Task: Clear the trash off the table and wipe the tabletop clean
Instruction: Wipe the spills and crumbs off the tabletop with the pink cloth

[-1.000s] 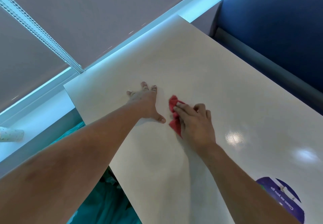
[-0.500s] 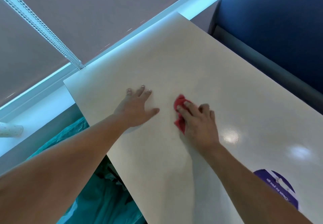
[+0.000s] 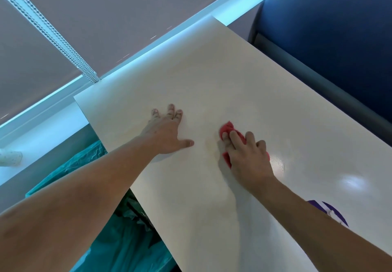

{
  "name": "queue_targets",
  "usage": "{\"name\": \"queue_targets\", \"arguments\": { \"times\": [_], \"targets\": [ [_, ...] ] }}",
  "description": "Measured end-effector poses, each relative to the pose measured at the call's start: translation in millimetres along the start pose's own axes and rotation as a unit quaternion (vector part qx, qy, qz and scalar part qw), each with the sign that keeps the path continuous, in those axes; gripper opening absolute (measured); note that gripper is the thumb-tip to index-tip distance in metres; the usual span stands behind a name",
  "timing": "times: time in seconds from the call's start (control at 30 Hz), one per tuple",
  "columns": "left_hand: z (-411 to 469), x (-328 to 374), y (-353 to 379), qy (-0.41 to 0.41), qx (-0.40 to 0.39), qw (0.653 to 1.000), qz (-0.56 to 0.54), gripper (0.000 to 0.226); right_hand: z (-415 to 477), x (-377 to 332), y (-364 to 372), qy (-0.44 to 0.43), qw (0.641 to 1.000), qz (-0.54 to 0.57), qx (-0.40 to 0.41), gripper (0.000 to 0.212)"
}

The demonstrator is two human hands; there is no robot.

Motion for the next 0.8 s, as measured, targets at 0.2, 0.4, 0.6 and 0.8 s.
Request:
{"name": "queue_targets", "arguments": {
  "times": [0.2,0.4,0.6,0.8],
  "targets": [
    [1,0,1,0.001,0.005,1.000,-0.007,0.120,-33,90,10,0.119,0.989,-0.035,-0.083,0.045],
    [-3,-3,5,-0.032,0.032,0.999,-0.030,0.114,14,27,-3,0.106,0.991,0.004,-0.075,0.054],
    [-14,2,28,-0.035,0.084,0.995,-0.033,0.099,-68,32,0,0.143,0.987,0.064,-0.032,0.055],
    [-9,-2,29,-0.035,0.061,0.997,-0.036,0.099,-49,37,-4,0.133,0.970,0.197,0.050,0.048]
  ]
}}
Point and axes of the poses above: each hand's wrist, its own z-axis towards the middle knuckle, its own y-axis out of the palm, x = y × z, the point moved 10 cm from there along z, towards the middle knuckle, and after that the axes turned 6 degrees about -z, right-handed, at the moved point
